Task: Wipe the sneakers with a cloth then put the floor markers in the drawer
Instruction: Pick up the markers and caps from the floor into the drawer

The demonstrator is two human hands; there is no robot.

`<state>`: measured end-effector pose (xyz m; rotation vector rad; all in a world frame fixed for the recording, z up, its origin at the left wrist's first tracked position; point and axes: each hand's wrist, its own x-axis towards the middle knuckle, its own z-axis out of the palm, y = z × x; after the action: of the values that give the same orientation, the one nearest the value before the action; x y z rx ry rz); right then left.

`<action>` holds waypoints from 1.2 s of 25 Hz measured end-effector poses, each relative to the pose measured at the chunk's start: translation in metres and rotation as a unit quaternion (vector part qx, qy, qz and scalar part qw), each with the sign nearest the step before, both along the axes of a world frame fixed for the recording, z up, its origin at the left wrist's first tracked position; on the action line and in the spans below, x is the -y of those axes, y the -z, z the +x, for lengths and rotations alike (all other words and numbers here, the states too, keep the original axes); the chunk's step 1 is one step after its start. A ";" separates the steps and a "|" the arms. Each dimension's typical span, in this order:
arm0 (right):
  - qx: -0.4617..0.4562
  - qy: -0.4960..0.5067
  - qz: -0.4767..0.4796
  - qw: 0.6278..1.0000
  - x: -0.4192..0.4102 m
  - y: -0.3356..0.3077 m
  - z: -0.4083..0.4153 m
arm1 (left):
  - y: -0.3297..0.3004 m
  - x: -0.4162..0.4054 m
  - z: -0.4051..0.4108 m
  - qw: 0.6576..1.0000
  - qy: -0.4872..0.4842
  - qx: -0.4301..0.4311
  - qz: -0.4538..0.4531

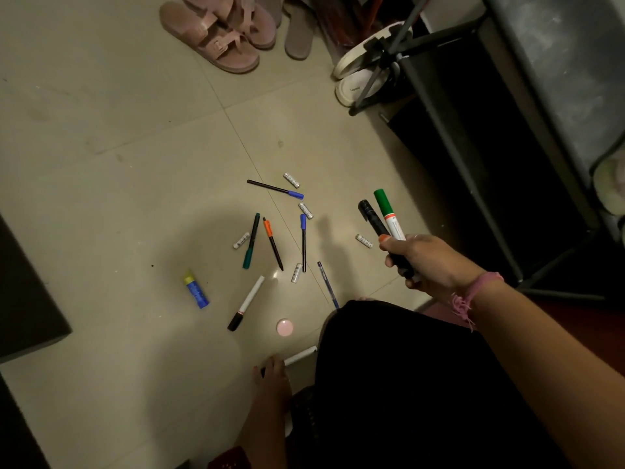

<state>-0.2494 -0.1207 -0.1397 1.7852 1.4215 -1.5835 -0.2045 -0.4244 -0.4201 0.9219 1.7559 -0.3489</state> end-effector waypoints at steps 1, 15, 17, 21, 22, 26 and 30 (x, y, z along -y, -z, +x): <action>-0.002 -0.001 -0.001 1.000 -0.001 0.000 -0.001 | 0.001 0.001 0.002 1.000 -0.014 0.003 -0.005; -0.010 0.013 0.005 1.000 -0.007 -0.001 -0.009 | -0.027 -0.015 -0.048 0.872 -0.408 0.023 0.269; -0.013 0.011 0.005 1.000 -0.006 0.000 -0.009 | -0.034 -0.021 -0.082 0.815 -0.503 -0.041 0.286; -0.010 0.005 0.005 1.000 -0.005 0.001 -0.011 | -0.016 -0.041 -0.132 0.832 -0.520 -0.086 0.172; -0.010 0.003 0.005 1.000 -0.005 0.000 -0.011 | -0.009 -0.044 -0.137 0.859 -0.488 -0.091 0.126; -0.015 -0.008 0.004 1.000 -0.004 0.002 -0.014 | -0.002 -0.053 -0.134 0.915 -0.391 -0.099 -0.006; -0.027 -0.024 0.006 0.999 -0.003 0.008 -0.017 | 0.011 -0.054 -0.124 0.915 -0.369 -0.163 -0.020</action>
<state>-0.2662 -0.1172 -0.1481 1.7143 1.4912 -1.6126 -0.3281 -0.3703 -0.4315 0.1190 2.2482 -0.0371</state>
